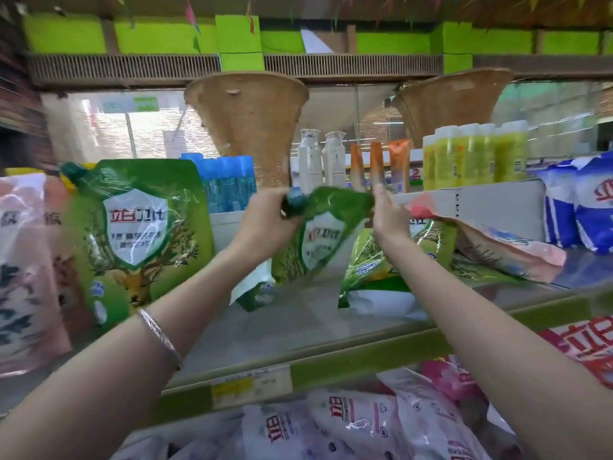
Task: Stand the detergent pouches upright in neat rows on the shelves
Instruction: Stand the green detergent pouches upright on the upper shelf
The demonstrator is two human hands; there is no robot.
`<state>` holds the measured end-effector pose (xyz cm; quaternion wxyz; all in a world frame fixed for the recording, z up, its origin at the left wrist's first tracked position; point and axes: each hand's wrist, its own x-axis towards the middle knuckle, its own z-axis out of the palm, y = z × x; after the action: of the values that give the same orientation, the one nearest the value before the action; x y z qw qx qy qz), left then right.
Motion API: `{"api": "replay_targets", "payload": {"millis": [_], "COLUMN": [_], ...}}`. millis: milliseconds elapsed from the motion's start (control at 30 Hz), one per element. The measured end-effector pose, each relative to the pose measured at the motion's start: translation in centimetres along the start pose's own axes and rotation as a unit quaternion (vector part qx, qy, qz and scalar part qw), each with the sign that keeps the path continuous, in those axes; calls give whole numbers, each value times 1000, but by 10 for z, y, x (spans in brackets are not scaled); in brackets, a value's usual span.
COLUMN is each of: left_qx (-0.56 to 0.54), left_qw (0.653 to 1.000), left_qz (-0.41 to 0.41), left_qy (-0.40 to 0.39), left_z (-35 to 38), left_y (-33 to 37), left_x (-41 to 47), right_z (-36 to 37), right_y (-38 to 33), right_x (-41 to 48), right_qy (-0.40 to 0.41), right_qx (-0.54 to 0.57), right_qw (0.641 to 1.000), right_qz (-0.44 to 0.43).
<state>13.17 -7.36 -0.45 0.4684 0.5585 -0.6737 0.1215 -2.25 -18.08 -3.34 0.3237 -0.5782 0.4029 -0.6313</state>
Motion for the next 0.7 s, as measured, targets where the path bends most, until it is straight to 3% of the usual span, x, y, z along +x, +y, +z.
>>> {"api": "replay_targets", "payload": {"millis": [100, 267, 367, 533, 700], "left_qx": [-31, -143, -168, -167, -140], "left_qw": [994, 963, 948, 958, 967], "left_qz": [-59, -178, -204, -182, -176], "left_qy": [85, 143, 180, 146, 118], "left_z": [-24, -32, -31, -32, -33], "left_y": [-8, -37, -39, -46, -53], "left_x": [23, 31, 24, 10, 15], "right_z": [20, 64, 84, 100, 100], "right_y": [-14, -15, -15, -12, -5], "right_x": [-2, -11, -15, -6, -4], "right_qy": [-39, -172, -235, -236, -168], "right_qx": [142, 53, 65, 98, 120], "right_qw": [988, 974, 956, 953, 965], "right_qz": [43, 138, 165, 165, 163]}}
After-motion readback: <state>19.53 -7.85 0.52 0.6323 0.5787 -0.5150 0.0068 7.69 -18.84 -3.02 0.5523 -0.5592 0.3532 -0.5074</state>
